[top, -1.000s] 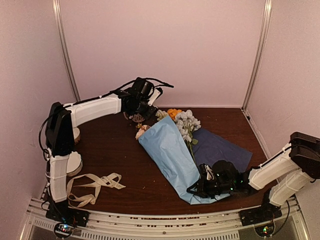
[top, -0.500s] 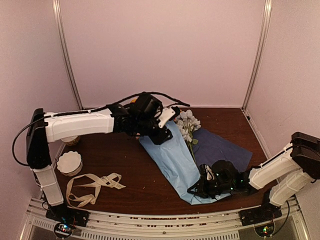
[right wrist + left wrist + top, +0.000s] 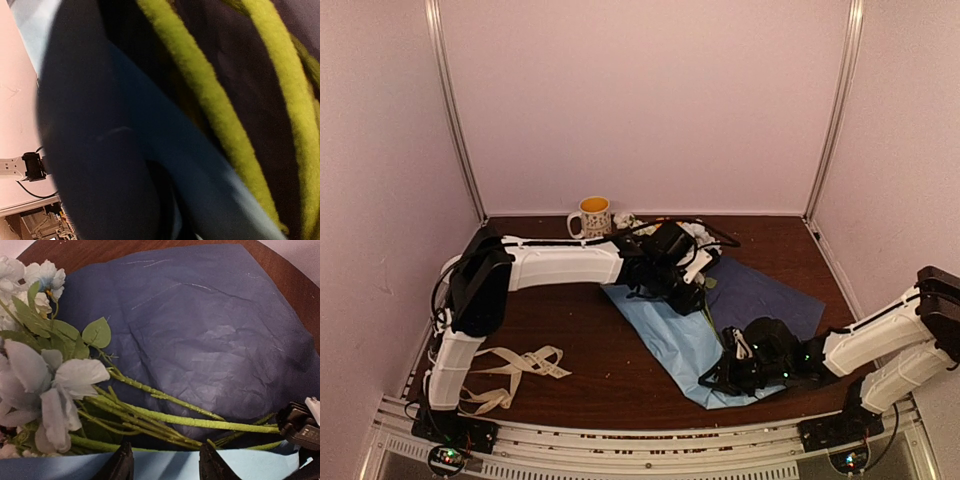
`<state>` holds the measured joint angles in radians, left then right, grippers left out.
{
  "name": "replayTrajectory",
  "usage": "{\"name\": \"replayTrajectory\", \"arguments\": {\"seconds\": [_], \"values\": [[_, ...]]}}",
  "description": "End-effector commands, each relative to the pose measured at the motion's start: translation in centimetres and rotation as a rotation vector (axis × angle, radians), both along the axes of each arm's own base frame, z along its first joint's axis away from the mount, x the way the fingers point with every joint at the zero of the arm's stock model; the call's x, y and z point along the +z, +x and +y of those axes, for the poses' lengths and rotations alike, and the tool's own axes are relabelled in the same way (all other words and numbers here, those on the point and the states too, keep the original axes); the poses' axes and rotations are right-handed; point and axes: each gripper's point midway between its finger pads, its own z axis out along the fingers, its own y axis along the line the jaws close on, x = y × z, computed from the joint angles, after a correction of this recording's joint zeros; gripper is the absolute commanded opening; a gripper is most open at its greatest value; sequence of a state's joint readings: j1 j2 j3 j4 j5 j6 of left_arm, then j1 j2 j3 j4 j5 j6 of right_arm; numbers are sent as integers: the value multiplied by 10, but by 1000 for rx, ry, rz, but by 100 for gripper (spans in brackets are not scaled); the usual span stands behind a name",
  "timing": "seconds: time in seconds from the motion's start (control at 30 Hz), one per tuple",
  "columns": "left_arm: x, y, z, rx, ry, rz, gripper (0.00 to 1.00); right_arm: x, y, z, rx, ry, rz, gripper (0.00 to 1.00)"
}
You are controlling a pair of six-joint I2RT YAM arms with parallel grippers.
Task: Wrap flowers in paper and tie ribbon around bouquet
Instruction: Fold the one-fourth-folded wrapping paper at the center of the board, then pick up the two-thirds-folded wrapping paper from the center of the board.
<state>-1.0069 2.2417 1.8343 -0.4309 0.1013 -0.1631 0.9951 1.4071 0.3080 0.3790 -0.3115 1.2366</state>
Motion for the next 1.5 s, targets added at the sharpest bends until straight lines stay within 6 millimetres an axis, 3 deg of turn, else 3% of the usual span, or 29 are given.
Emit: {"name": "replayTrajectory", "arguments": {"seconds": [0.0,0.1,0.37,0.47,0.6,0.73,0.8,1.03,1.17,1.3,1.47], "values": [[-27,-4,-7,11,22,101,47,2,7,-13,-31,-82,-33,8],[-36,-5,-6,23,48,128,47,14,13,-19,-47,-124,-74,14],[-53,-5,0,54,86,172,46,41,26,-62,-132,-275,-147,34],[-54,-4,0,58,88,172,46,40,40,-104,-230,-341,-123,38],[-56,-5,0,60,88,175,45,39,57,-169,-387,-439,-91,55],[-57,-5,0,62,90,177,45,35,62,-225,-542,-488,-41,66],[-57,-5,0,62,89,177,45,29,61,-243,-601,-480,-2,69],[-57,-5,0,58,89,180,45,-9,55,-241,-612,-325,167,70],[-57,-5,0,56,88,180,45,-23,53,-227,-578,-252,211,68],[-57,-5,0,56,89,181,45,-15,63,-217,-582,-164,169,61],[-58,-6,0,54,87,182,45,10,75,-217,-620,-106,61,53]]}}
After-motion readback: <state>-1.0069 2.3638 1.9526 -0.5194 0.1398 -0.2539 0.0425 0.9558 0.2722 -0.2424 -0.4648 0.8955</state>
